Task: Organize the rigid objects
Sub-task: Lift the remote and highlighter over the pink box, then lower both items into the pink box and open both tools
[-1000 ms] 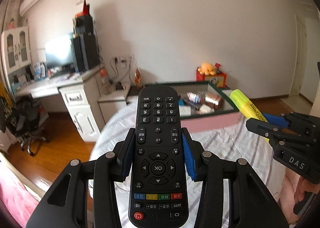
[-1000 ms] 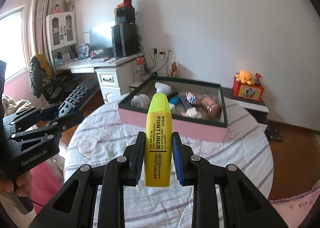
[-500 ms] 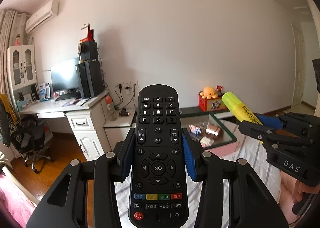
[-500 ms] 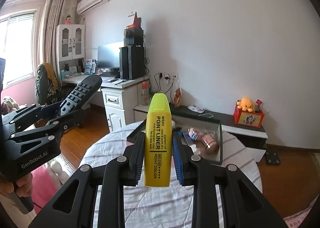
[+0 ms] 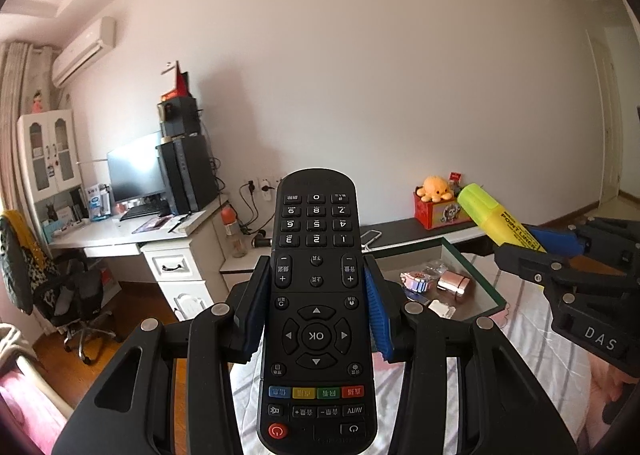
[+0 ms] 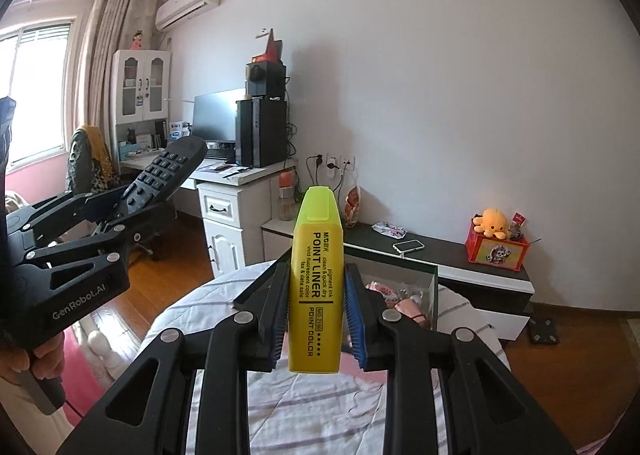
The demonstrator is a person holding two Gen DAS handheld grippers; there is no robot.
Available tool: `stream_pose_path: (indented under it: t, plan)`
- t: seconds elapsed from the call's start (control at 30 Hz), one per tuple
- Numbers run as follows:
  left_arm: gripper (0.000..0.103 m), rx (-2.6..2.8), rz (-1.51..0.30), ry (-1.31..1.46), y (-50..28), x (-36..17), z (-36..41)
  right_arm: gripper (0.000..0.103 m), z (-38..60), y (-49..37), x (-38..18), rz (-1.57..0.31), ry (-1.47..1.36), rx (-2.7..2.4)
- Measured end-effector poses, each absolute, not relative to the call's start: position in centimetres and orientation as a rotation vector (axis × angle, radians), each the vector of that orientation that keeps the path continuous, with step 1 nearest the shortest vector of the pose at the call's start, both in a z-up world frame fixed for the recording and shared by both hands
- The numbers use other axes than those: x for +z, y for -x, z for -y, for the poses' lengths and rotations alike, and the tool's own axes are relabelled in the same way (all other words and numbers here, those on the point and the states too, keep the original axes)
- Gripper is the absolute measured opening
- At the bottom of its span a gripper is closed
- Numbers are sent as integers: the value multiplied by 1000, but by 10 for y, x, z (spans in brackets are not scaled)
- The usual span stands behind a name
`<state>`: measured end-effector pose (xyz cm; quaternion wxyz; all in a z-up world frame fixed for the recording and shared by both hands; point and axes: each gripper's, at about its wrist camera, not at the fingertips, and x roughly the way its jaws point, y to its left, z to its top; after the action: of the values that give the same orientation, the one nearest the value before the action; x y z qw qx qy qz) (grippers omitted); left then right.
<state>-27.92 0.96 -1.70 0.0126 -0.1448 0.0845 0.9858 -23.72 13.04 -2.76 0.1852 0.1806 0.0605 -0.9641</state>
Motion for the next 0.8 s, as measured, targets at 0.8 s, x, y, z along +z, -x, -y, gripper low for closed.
stream_pose_path:
  t: [0.8]
  plan:
    - [44,2795,-392,1044,516,-135,-59,27,-134,444,-128,-244,-1060,-2599]
